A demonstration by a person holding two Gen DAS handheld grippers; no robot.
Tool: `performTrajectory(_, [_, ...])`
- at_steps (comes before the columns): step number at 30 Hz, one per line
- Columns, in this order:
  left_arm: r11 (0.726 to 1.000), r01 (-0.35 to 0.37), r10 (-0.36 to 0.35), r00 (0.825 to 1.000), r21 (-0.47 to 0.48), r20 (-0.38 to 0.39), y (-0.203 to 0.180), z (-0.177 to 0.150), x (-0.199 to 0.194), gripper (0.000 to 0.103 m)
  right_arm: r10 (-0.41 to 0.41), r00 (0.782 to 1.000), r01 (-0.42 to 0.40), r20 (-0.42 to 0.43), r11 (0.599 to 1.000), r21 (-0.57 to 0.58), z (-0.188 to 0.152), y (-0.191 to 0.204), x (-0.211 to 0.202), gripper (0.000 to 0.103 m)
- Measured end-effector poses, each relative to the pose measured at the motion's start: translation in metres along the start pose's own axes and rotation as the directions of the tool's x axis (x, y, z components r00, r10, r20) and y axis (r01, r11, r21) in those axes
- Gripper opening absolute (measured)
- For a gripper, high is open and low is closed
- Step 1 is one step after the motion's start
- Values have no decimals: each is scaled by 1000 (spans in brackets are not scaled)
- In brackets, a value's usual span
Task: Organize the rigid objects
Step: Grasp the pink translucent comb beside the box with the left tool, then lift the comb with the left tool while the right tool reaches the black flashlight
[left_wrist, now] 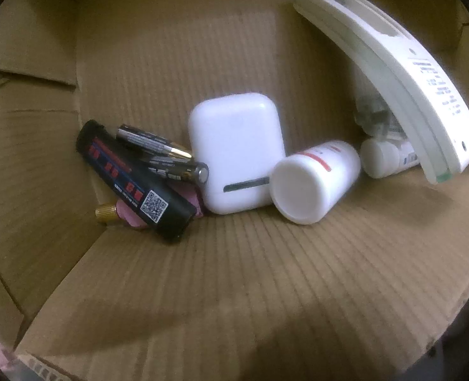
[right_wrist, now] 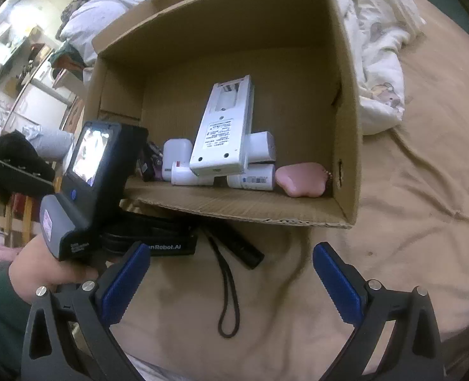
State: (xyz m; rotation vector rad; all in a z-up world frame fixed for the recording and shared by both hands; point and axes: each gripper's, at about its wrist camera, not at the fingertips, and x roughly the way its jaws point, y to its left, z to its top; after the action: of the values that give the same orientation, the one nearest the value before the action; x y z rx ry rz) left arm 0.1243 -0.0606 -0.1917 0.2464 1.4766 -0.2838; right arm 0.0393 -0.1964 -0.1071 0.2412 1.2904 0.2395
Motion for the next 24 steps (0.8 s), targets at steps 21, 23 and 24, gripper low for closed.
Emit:
performTrajectory(21, [993,-62,50,991,-100,-125,62,-78,-21,91,22,1000,-22,10,1000,11,3,-5,-9,103])
performTrajectory(23, [993,-82,72,991,-84,-116,58,-78,-16,92,45,999,-45,-18,998,45,1,-10,-4,103])
performTrajectory(24, [993,-91,82,990,-78,-111,54,-78,-14,95,67,997,-64,-35,995,73,-1,-15,0,103])
